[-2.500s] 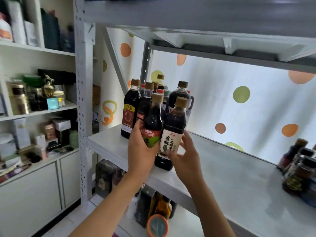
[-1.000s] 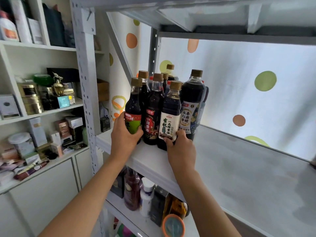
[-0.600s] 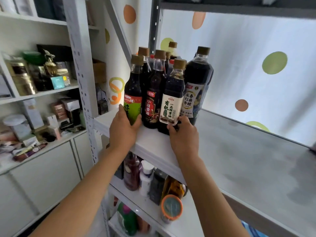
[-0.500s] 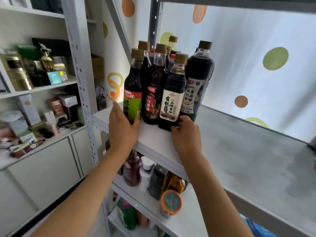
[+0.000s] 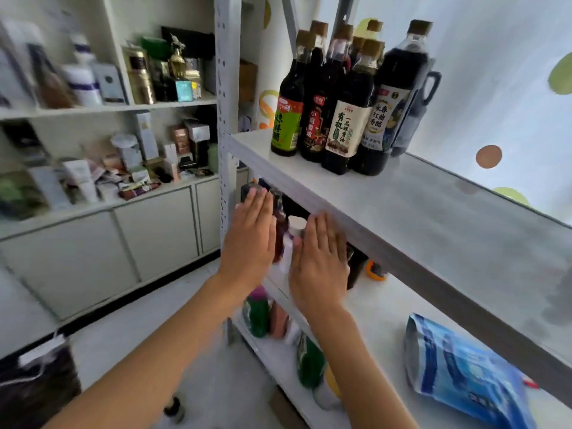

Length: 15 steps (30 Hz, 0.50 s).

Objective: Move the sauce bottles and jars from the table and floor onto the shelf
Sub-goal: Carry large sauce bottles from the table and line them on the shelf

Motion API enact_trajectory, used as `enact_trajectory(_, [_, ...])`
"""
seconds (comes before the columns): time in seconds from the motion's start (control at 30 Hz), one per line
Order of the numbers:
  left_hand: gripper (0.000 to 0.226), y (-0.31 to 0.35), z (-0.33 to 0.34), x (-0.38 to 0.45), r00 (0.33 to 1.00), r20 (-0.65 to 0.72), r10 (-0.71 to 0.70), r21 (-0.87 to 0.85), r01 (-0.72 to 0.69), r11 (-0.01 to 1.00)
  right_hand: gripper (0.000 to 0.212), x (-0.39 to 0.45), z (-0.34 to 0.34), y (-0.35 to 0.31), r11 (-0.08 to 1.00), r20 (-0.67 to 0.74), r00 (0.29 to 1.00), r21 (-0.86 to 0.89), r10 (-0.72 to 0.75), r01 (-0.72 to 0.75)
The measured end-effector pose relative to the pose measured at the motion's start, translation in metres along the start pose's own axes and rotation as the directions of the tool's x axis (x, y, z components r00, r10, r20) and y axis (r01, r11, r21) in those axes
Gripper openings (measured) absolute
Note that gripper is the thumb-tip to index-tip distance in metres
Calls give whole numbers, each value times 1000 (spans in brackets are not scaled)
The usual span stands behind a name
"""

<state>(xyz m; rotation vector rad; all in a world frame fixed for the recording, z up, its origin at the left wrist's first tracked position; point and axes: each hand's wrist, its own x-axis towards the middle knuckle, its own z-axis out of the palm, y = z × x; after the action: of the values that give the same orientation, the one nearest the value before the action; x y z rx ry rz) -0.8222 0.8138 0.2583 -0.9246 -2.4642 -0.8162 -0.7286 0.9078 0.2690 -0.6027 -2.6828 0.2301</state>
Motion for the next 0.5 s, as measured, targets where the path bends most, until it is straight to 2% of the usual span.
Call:
enact_trajectory(0.07, [50, -1, -25, -36, 997, -47, -61, 24, 62, 998, 57, -31, 8, -2, 992, 98, 990, 92, -100, 91])
enact_trajectory(0.17, [53, -1, -60, -98, 994, -74, -82, 128, 91, 988, 58, -77, 16, -14, 961, 72, 967, 151, -244, 231])
enact_trajectory(0.27, [55, -4, -93, -166, 985, -30, -169, 247, 171, 954, 57, -122, 24, -47, 910, 82, 923, 222, -376, 351])
enact_trajectory(0.4, [56, -27, -156, -257, 929, -77, -362, 380, 363, 851, 64, -194, 24, -121, 783, 81, 818, 356, -569, 510])
enact_trajectory(0.5, [58, -48, -210, -320, 860, -157, -486, 389, 506, 770, 63, -244, 21, -175, 691, 73, 734, 411, -675, 595])
